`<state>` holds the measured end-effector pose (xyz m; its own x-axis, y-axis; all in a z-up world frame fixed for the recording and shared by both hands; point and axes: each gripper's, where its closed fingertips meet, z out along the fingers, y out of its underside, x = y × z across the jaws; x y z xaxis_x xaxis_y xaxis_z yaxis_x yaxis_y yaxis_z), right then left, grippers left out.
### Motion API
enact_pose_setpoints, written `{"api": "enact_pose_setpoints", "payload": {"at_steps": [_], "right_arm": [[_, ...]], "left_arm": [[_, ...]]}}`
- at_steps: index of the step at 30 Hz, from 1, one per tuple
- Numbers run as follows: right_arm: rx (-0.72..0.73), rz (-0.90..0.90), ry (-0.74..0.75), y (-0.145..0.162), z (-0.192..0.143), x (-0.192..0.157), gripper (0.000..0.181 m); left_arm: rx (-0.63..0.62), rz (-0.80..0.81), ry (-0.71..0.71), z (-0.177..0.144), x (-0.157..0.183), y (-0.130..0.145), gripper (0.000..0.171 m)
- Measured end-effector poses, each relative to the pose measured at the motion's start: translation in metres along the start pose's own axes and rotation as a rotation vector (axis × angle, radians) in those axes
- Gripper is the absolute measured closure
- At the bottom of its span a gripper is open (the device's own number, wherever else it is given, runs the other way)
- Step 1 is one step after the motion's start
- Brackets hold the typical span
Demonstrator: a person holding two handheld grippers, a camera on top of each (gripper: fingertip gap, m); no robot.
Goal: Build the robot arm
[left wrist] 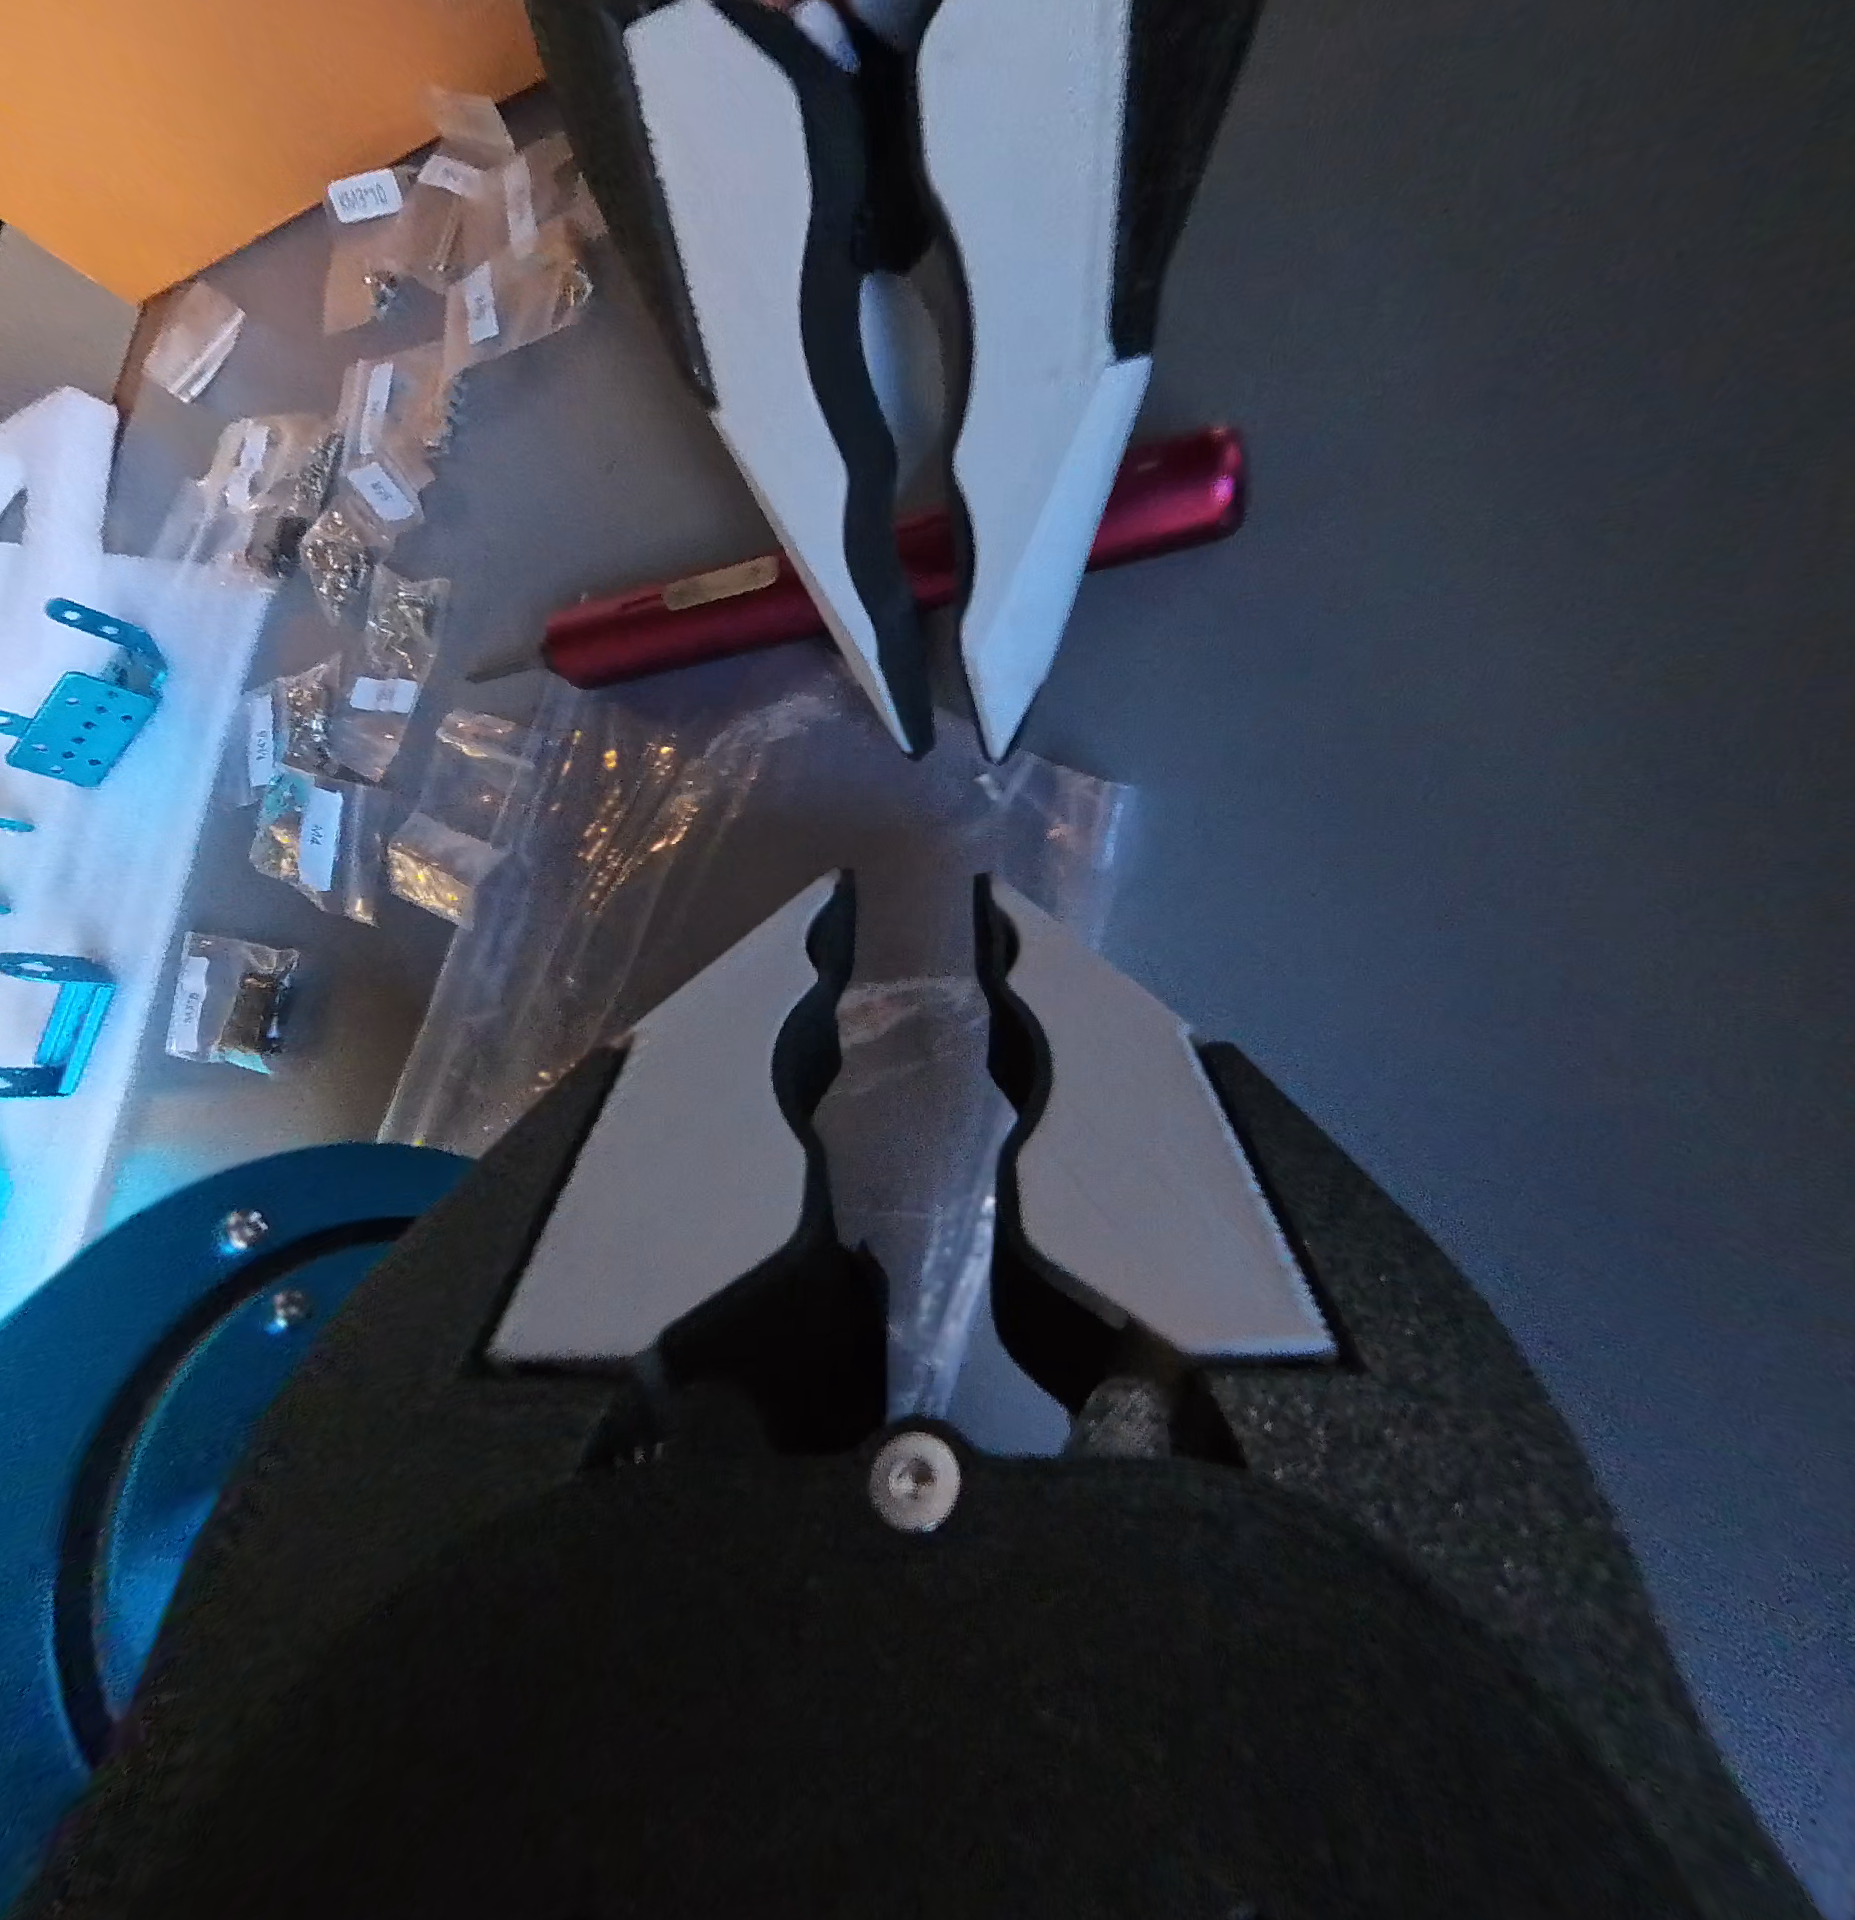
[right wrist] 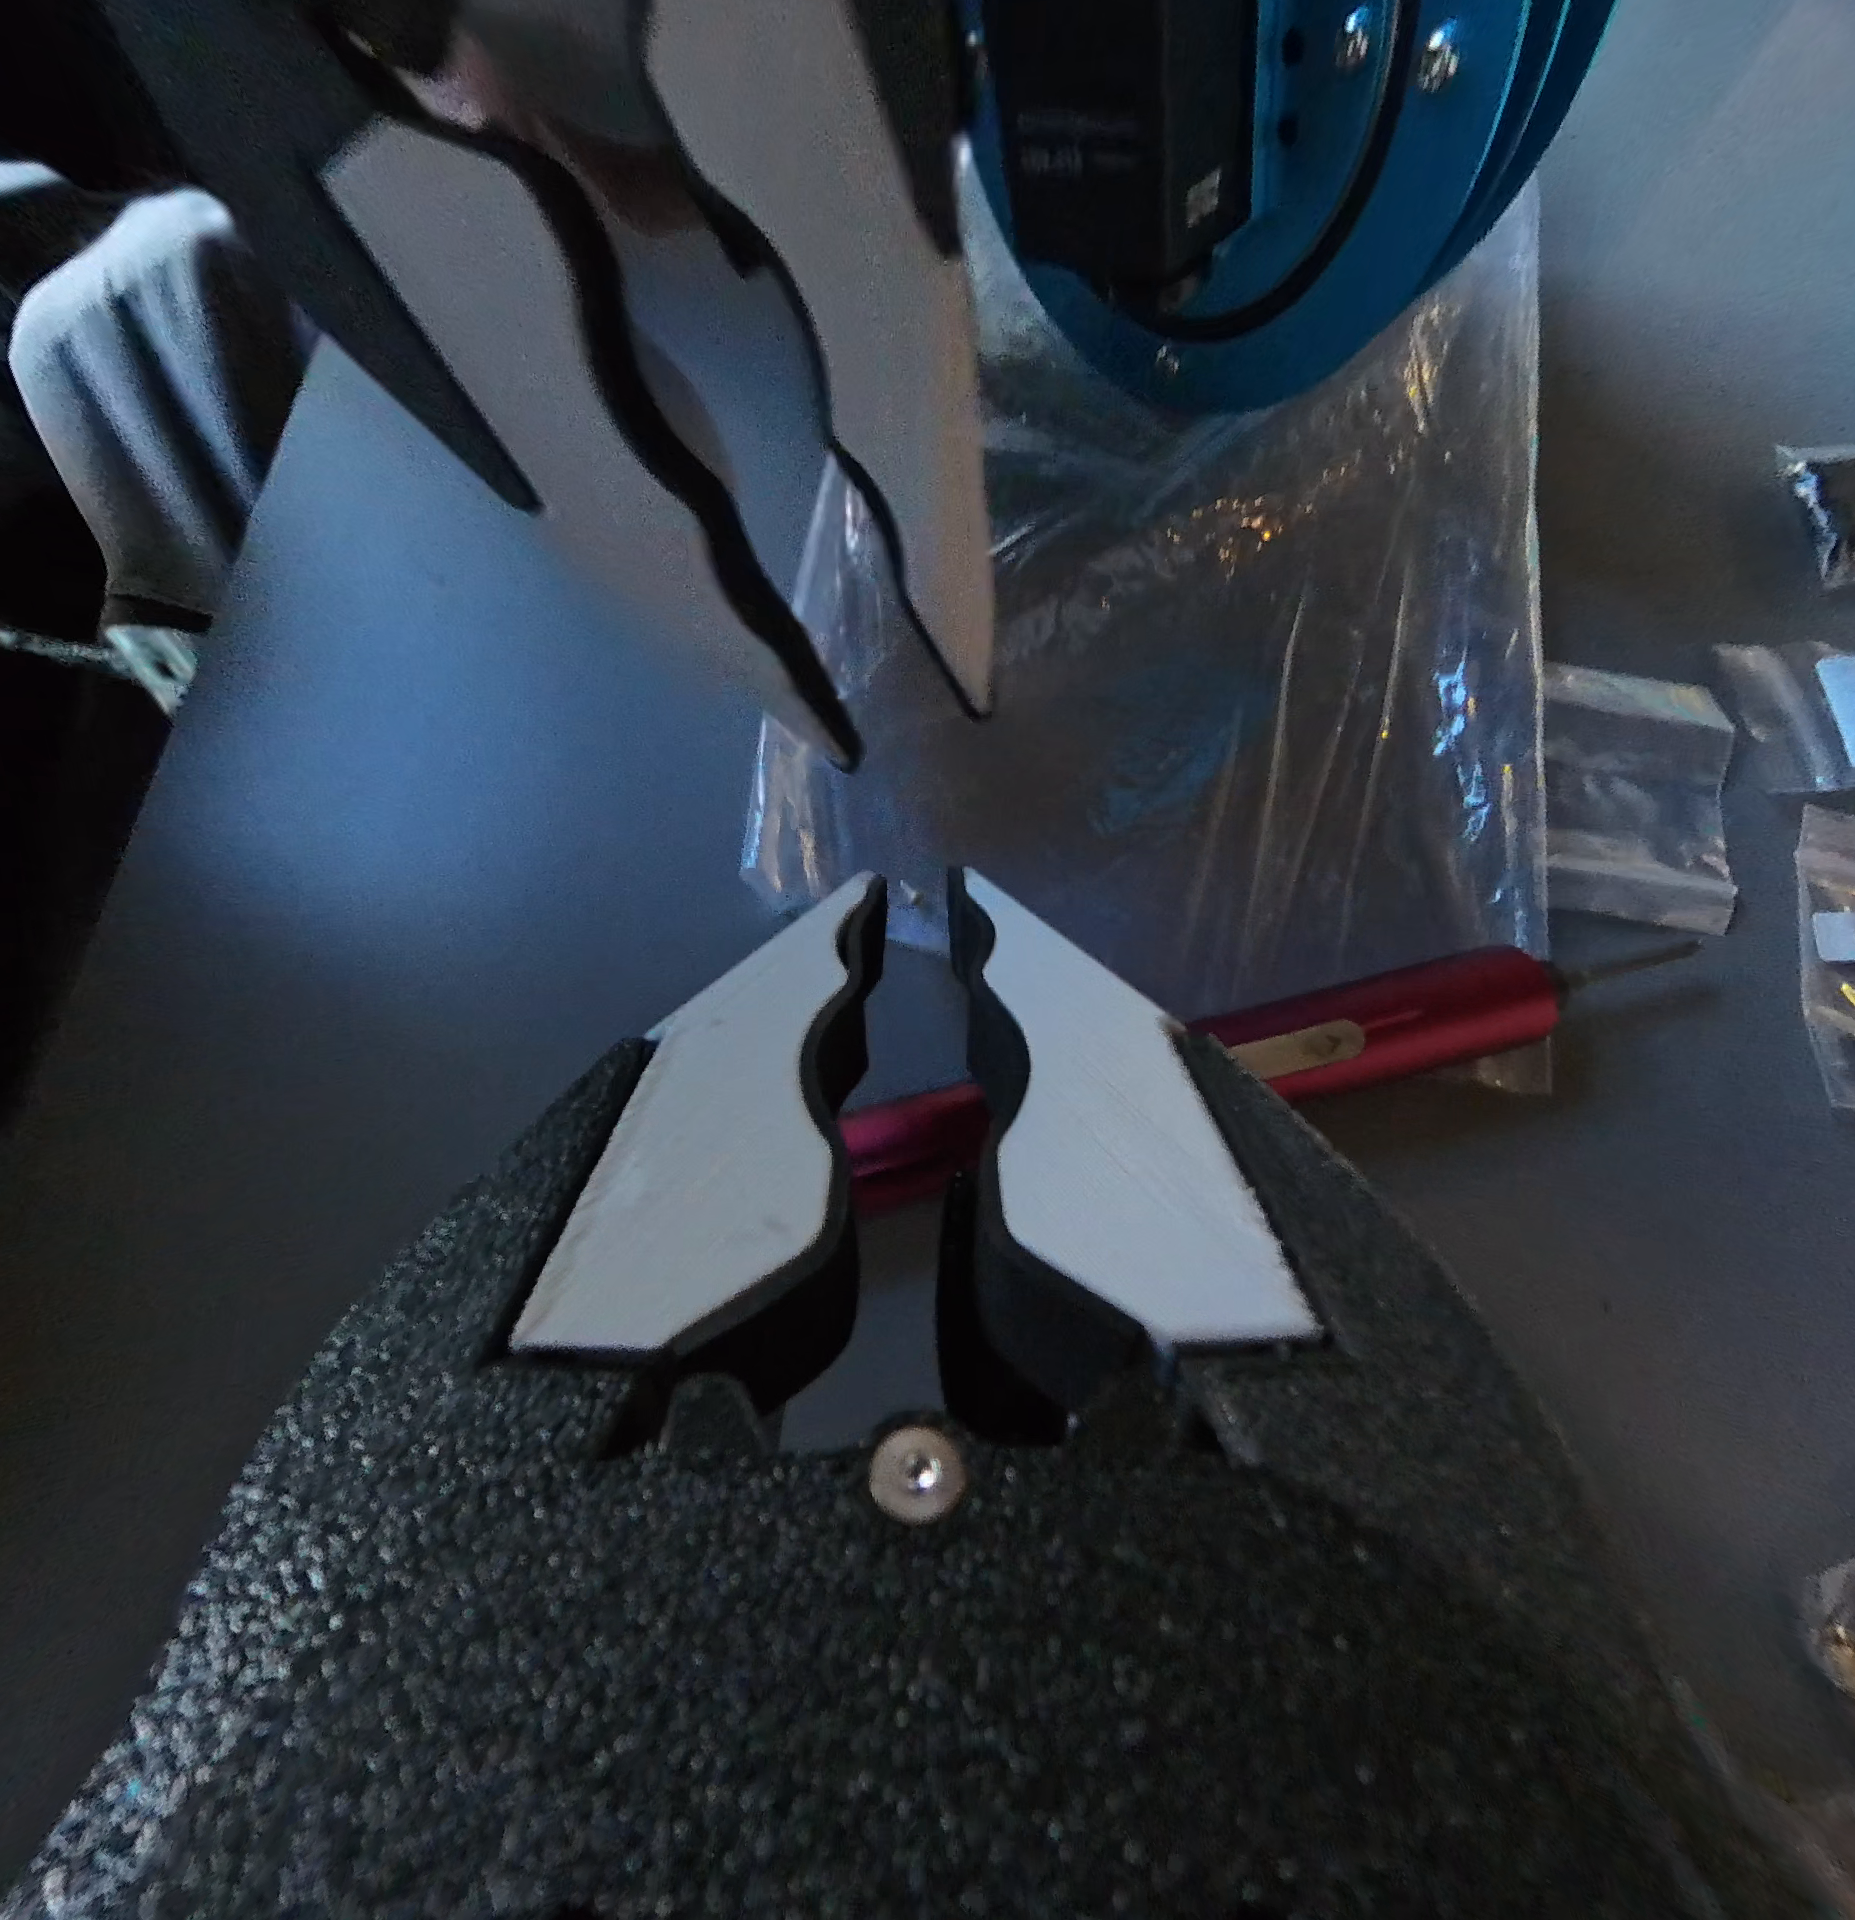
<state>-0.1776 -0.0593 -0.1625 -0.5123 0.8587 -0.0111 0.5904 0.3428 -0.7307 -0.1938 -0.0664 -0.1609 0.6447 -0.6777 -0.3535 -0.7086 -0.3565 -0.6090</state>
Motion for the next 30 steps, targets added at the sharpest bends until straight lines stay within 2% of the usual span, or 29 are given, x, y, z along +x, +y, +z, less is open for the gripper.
{"api": "enact_pose_setpoints", "payload": {"at_steps": [5,8,12,17,21,27,30], "right_arm": [[-0.018,0.054,-0.064,-0.001,0.009,-0.009,0.172],[-0.027,0.016,-0.027,-0.002,0.010,-0.008,0.174],[-0.052,0.010,-0.015,0.002,0.006,-0.007,0.174],[-0.006,0.013,0.014,-0.006,-0.008,-0.001,0.174],[0.005,0.002,0.028,-0.006,-0.012,0.001,0.175],[-0.010,0.013,0.028,0.001,-0.013,0.004,0.176],[-0.001,0.016,0.039,0.001,-0.017,0.008,0.177]], "left_arm": [[0.022,-0.048,0.091,0.009,0.002,-0.006,0.151],[0.004,-0.075,0.131,0.013,0.010,0.006,0.155],[0.065,-0.127,0.155,0.014,0.013,0.000,0.156],[0.075,-0.067,0.165,0.017,0.014,-0.008,0.156],[0.027,-0.014,0.206,0.022,0.019,-0.010,0.156],[0.005,-0.079,0.244,0.027,0.023,-0.013,0.168],[0.016,-0.099,0.233,0.026,0.023,-0.013,0.169]]}}
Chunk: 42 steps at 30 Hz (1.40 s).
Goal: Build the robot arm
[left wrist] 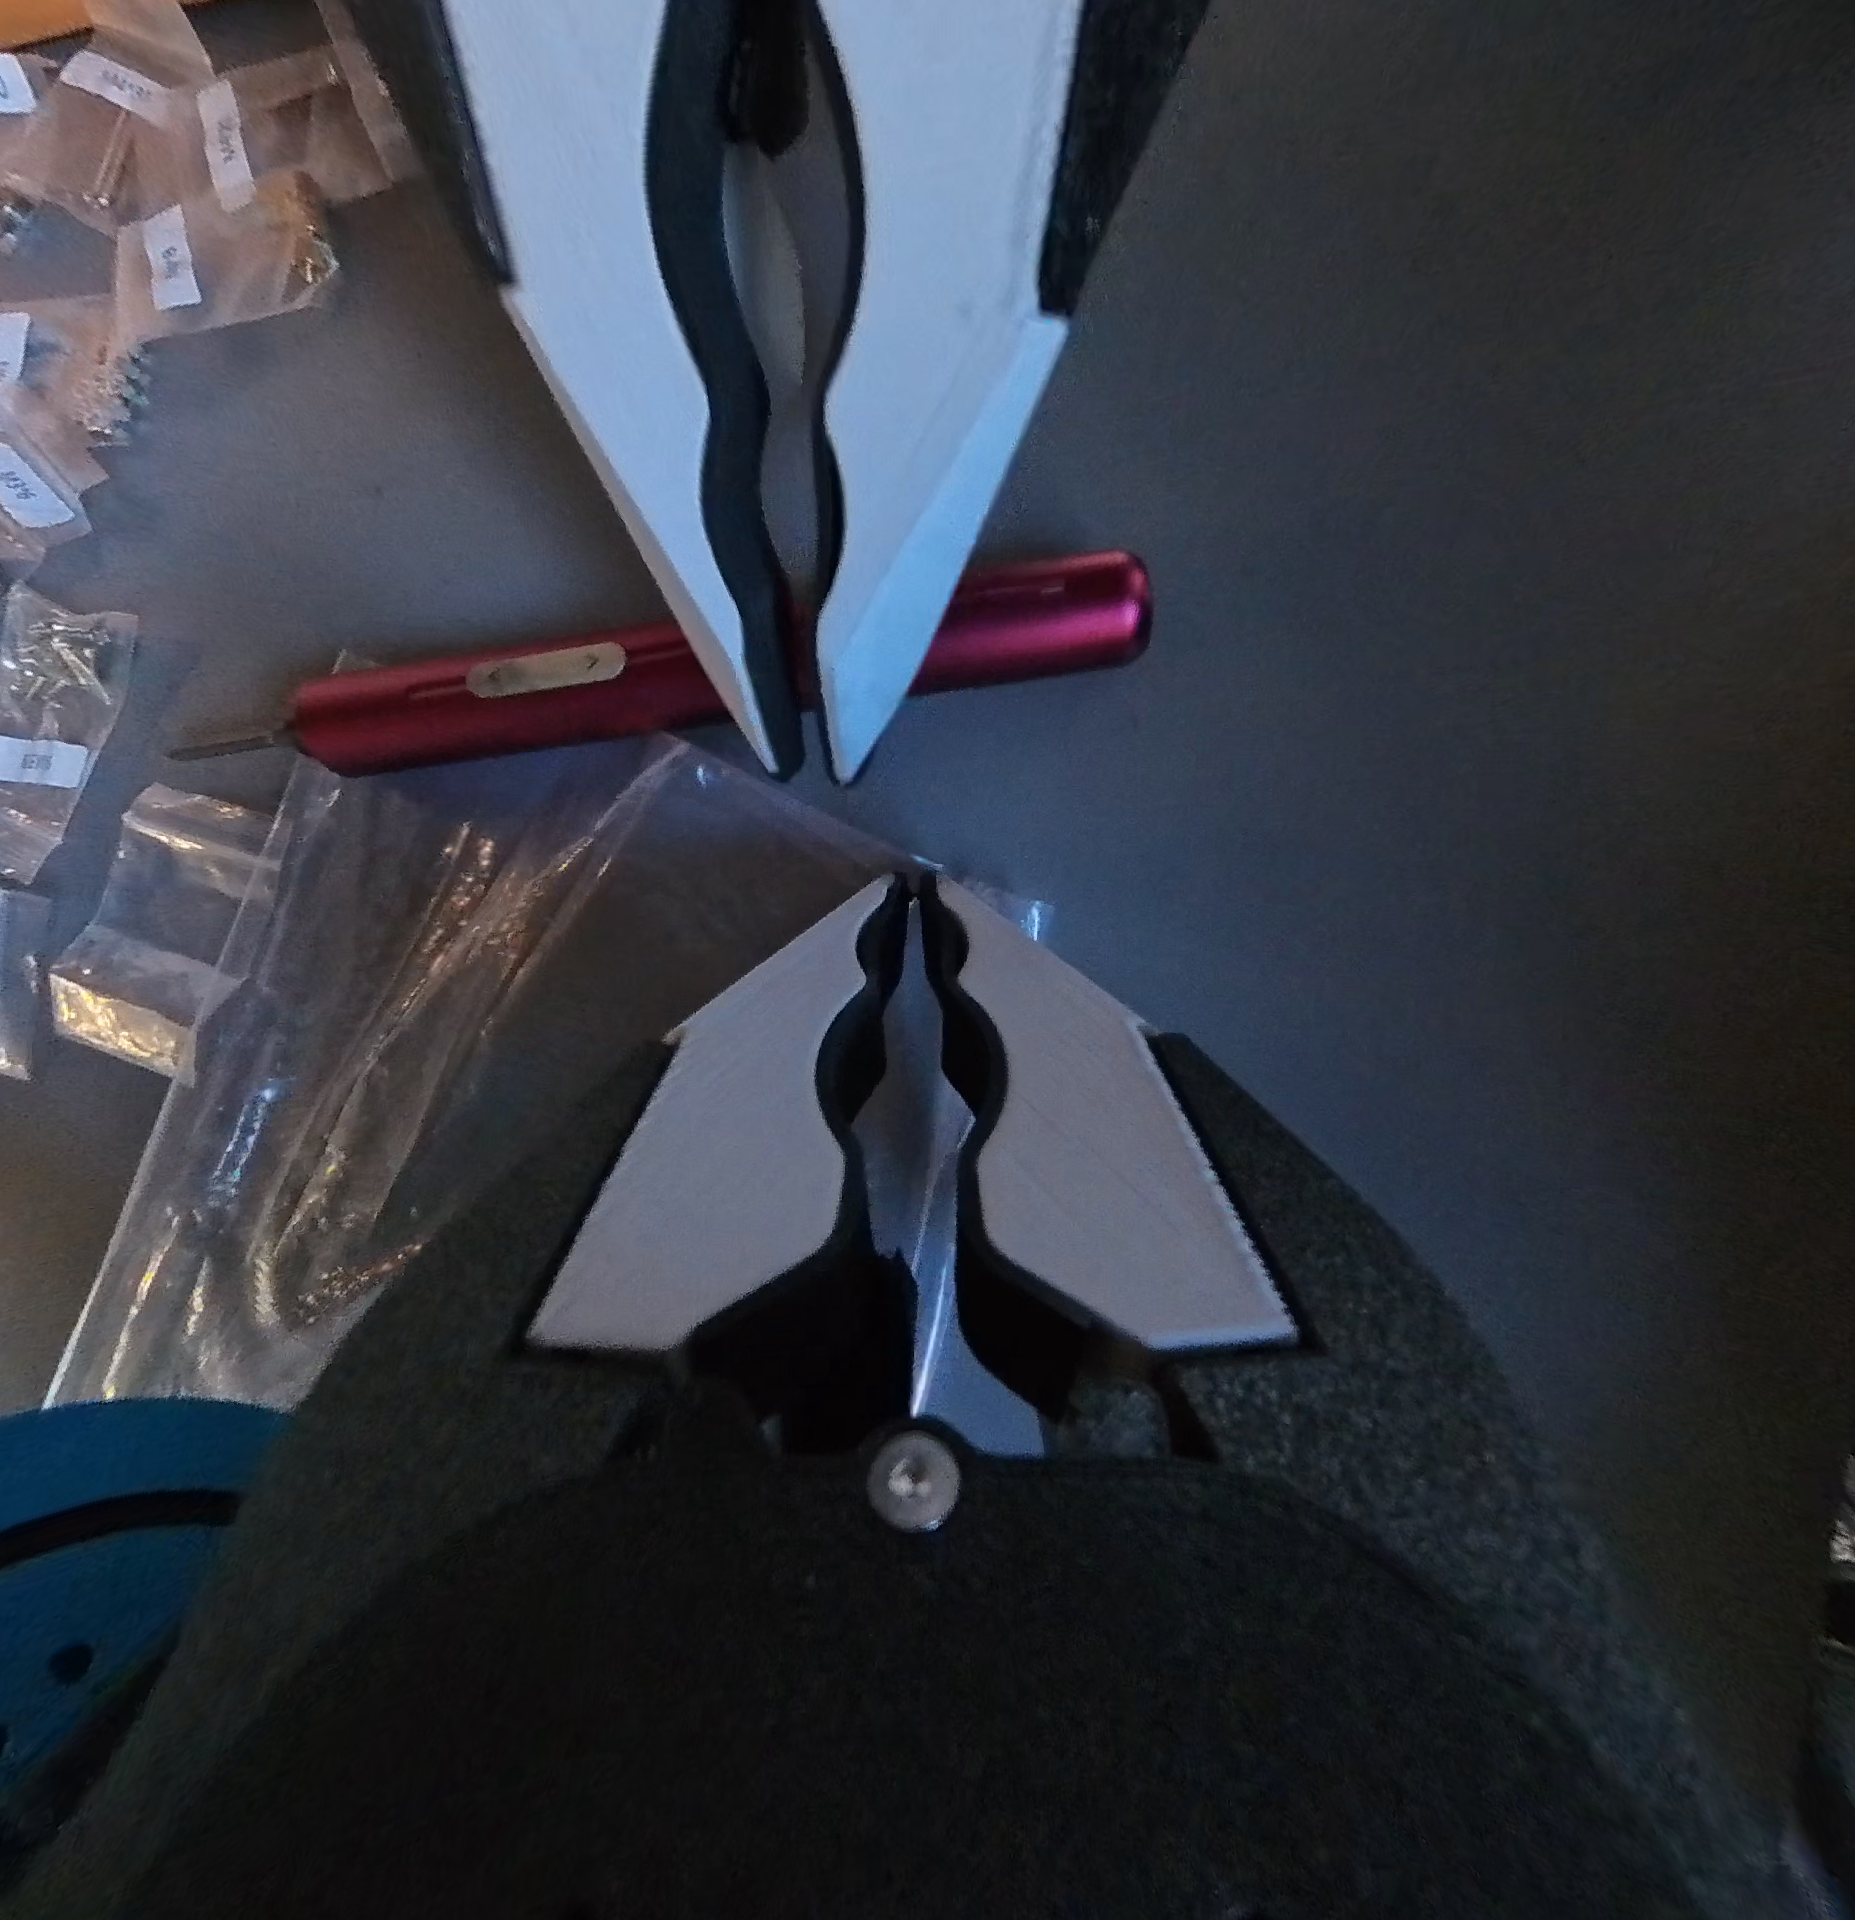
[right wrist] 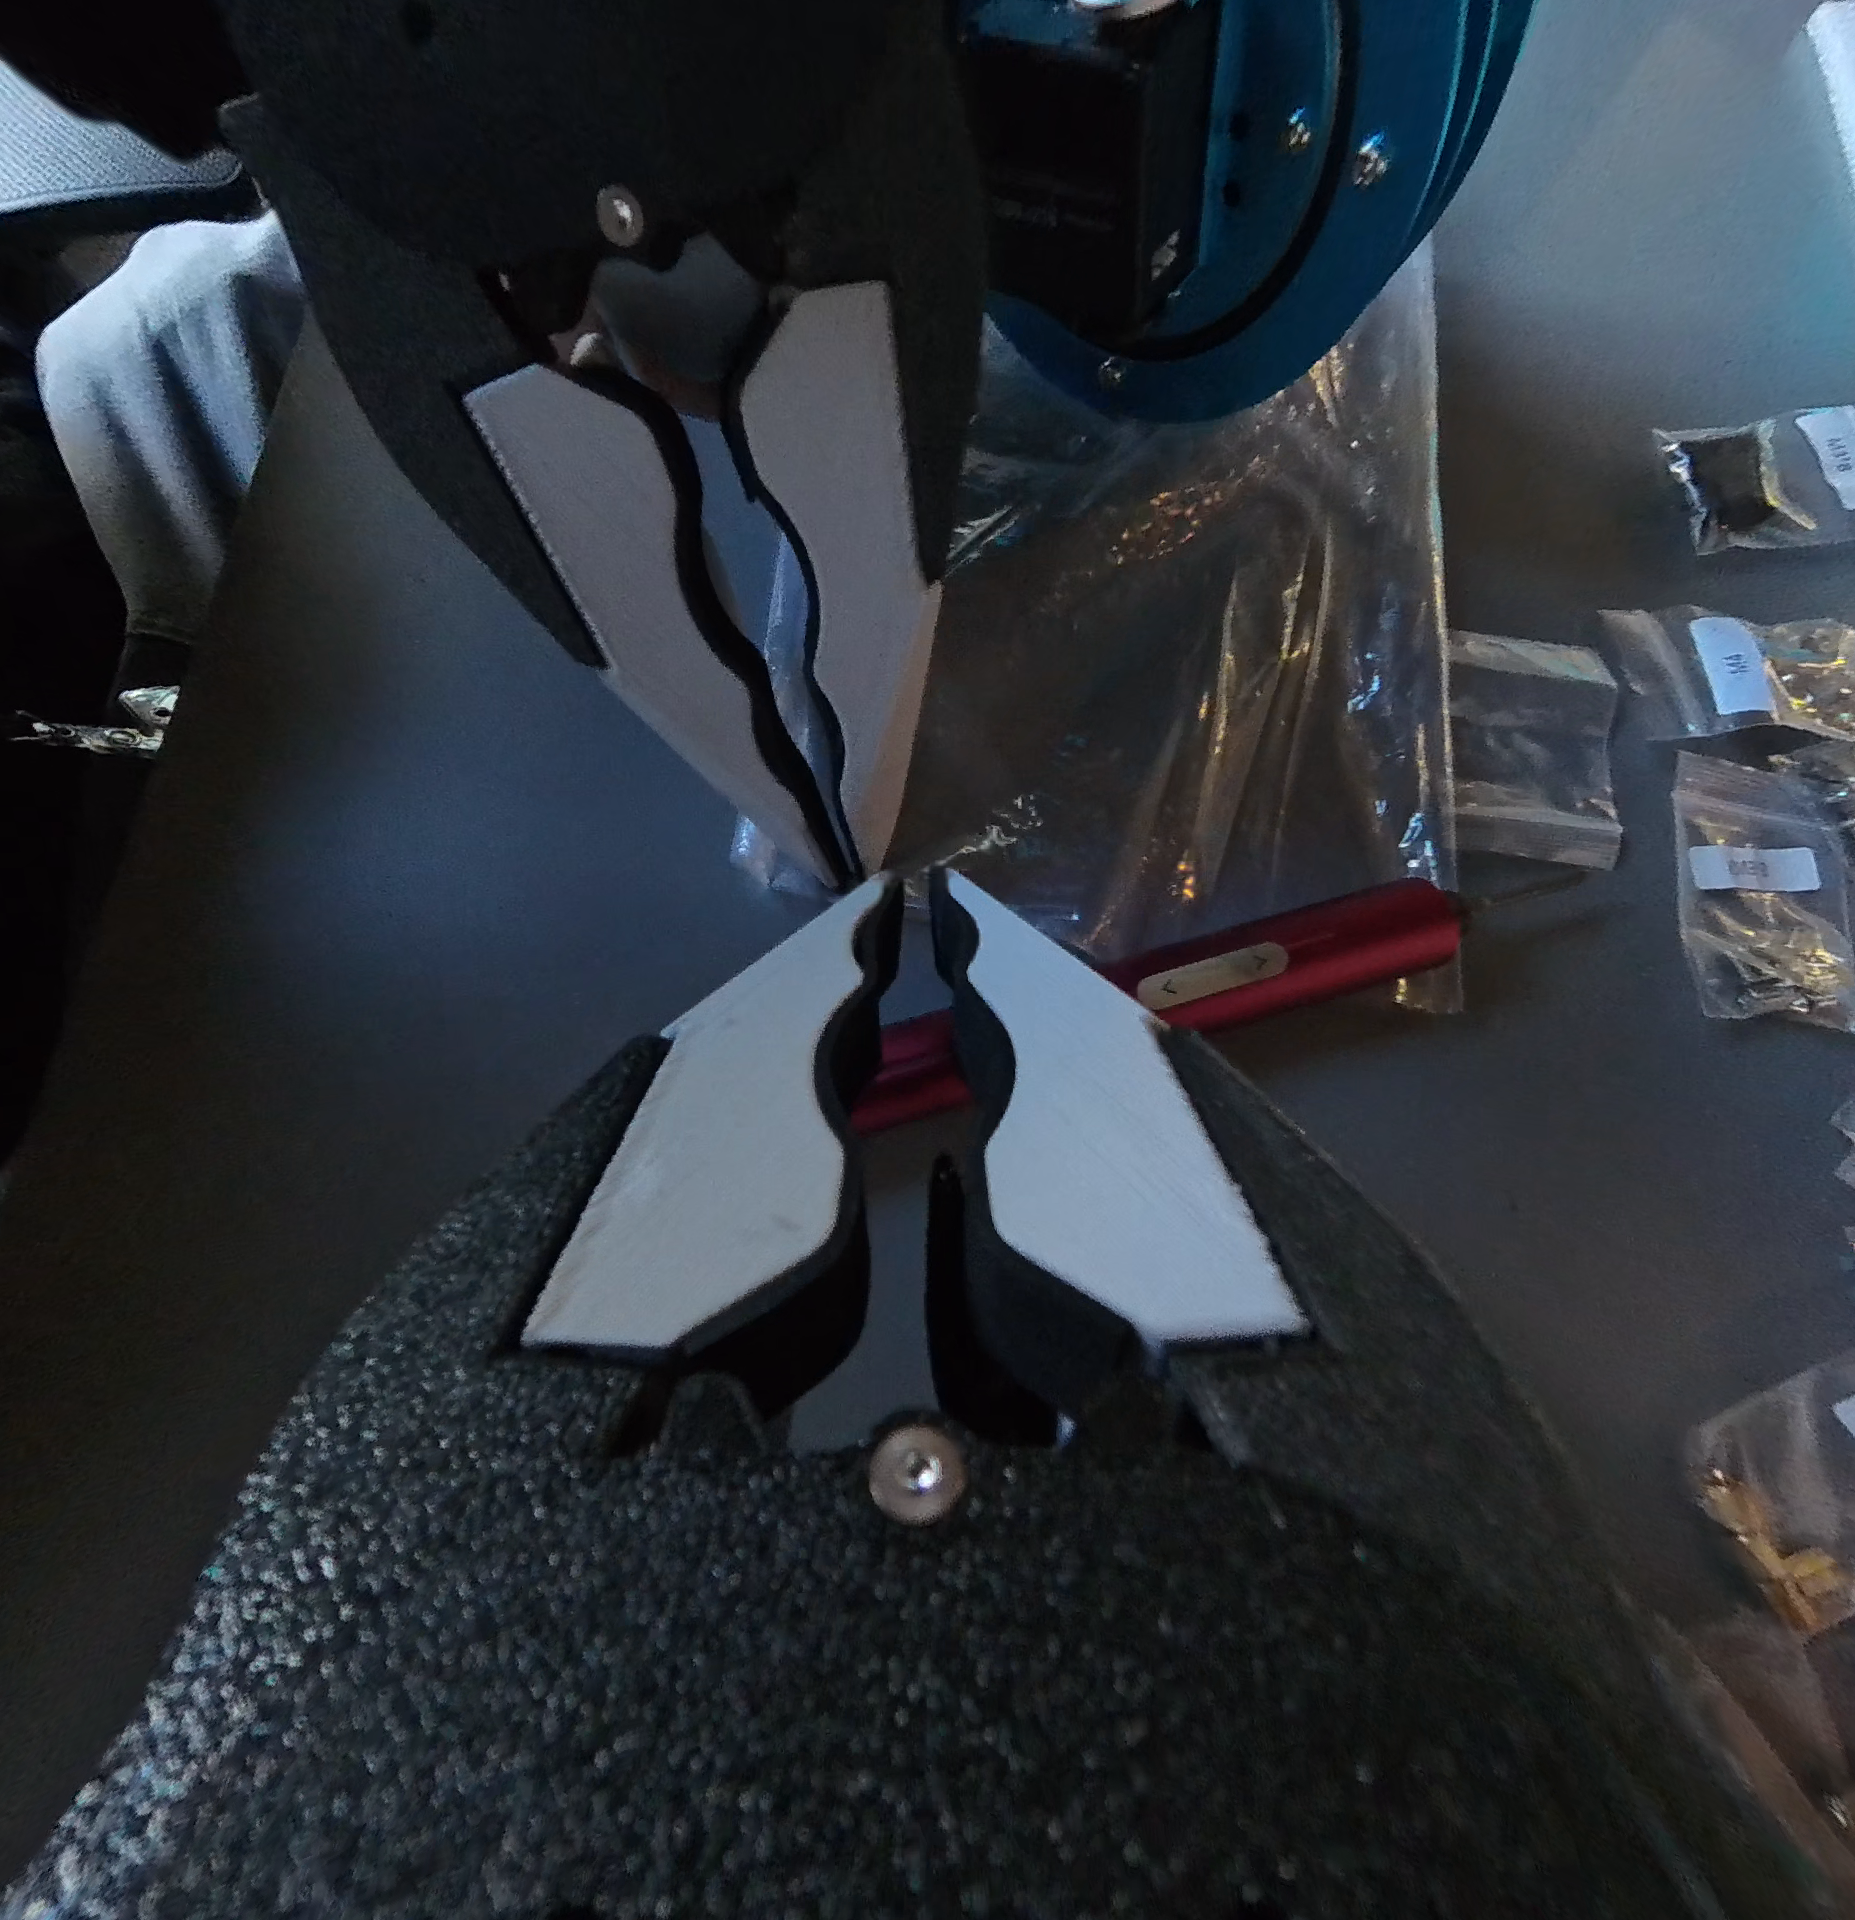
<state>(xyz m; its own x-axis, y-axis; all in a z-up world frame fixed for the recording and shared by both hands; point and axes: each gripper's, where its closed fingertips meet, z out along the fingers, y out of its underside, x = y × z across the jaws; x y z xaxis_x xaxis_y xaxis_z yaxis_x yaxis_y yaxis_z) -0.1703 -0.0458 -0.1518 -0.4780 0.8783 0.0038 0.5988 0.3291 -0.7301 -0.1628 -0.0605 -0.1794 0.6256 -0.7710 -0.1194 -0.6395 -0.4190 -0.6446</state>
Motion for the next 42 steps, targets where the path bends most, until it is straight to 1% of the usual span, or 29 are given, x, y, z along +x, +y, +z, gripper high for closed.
{"api": "enact_pose_setpoints", "payload": {"at_steps": [2,4,6,7,9,12,14,15,16,18,19,20,21,23,26,29,33,35,36,37,38,40,42], "right_arm": [[0.026,0.000,0.019,-0.004,-0.004,0.004,0.177],[0.066,-0.001,0.049,-0.012,-0.010,0.008,0.177],[0.112,-0.013,0.088,-0.020,-0.014,0.013,0.176],[0.131,-0.021,0.112,-0.024,-0.015,0.015,0.175],[0.183,-0.031,0.146,-0.034,-0.016,0.016,0.175],[0.291,-0.037,0.178,-0.059,-0.016,0.010,0.166],[0.383,-0.077,0.267,-0.079,-0.023,0.007,0.165],[0.428,-0.095,0.306,-0.089,-0.027,0.003,0.160],[0.458,-0.107,0.334,-0.098,-0.031,-0.002,0.160],[0.538,-0.132,0.392,-0.114,-0.044,-0.011,0.151],[0.582,-0.153,0.424,-0.120,-0.052,-0.015,0.151],[0.616,-0.173,0.471,-0.125,-0.061,-0.017,0.155],[0.635,-0.195,0.518,-0.128,-0.067,-0.018,0.157],[0.641,-0.249,0.583,-0.130,-0.075,-0.022,0.161],[0.626,-0.287,0.595,-0.131,-0.074,-0.026,0.162],[0.610,-0.308,0.588,-0.130,-0.071,-0.028,0.162],[0.612,-0.331,0.589,-0.131,-0.072,-0.031,0.169],[0.624,-0.330,0.582,-0.131,-0.074,-0.032,0.175],[0.620,-0.334,0.575,-0.131,-0.073,-0.032,0.180],[0.599,-0.334,0.570,-0.129,-0.071,-0.030,0.179],[0.568,-0.321,0.578,-0.125,-0.069,-0.023,0.177],[0.517,-0.261,0.564,-0.114,-0.065,-0.008,0.172],[0.482,-0.167,0.552,-0.102,-0.062,0.010,0.172]], "left_arm": [[0.019,-0.014,-0.029,-0.002,-0.002,0.001,0.170],[0.088,-0.049,-0.067,-0.013,-0.007,-0.005,0.170],[0.206,-0.138,-0.114,-0.033,-0.017,-0.017,0.171],[0.282,-0.190,-0.133,-0.044,-0.022,-0.024,0.171],[0.467,-0.295,-0.123,-0.068,-0.025,-0.041,0.171],[0.748,-0.484,-0.047,-0.102,-0.028,-0.062,0.171],[0.908,-0.603,0.038,-0.122,-0.028,-0.071,0.171],[0.986,-0.666,0.090,-0.131,-0.028,-0.074,0.171],[1.056,-0.726,0.156,-0.138,-0.027,-0.077,0.171],[1.173,-0.839,0.291,-0.150,-0.026,-0.081,0.171],[1.217,-0.885,0.350,-0.154,-0.026,-0.082,0.171],[1.251,-0.910,0.414,-0.158,-0.024,-0.084,0.171],[1.268,-0.924,0.459,-0.159,-0.021,-0.086,0.171],[1.271,-0.930,0.490,-0.157,-0.017,-0.088,0.171],[1.272,-0.934,0.523,-0.155,-0.012,-0.091,0.171],[1.302,-0.959,0.597,-0.161,-0.011,-0.093,0.171],[1.318,-0.958,0.645,-0.165,-0.008,-0.094,0.171],[1.320,-0.975,0.666,-0.166,-0.008,-0.093,0.171],[1.308,-0.977,0.654,-0.164,-0.009,-0.092,0.171],[1.290,-0.971,0.627,-0.163,-0.011,-0.090,0.171],[1.258,-0.963,0.565,-0.162,-0.015,-0.085,0.171],[1.117,-0.921,0.359,-0.152,-0.025,-0.069,0.171],[0.950,-0.810,0.159,-0.144,-0.025,-0.049,0.171]]}}
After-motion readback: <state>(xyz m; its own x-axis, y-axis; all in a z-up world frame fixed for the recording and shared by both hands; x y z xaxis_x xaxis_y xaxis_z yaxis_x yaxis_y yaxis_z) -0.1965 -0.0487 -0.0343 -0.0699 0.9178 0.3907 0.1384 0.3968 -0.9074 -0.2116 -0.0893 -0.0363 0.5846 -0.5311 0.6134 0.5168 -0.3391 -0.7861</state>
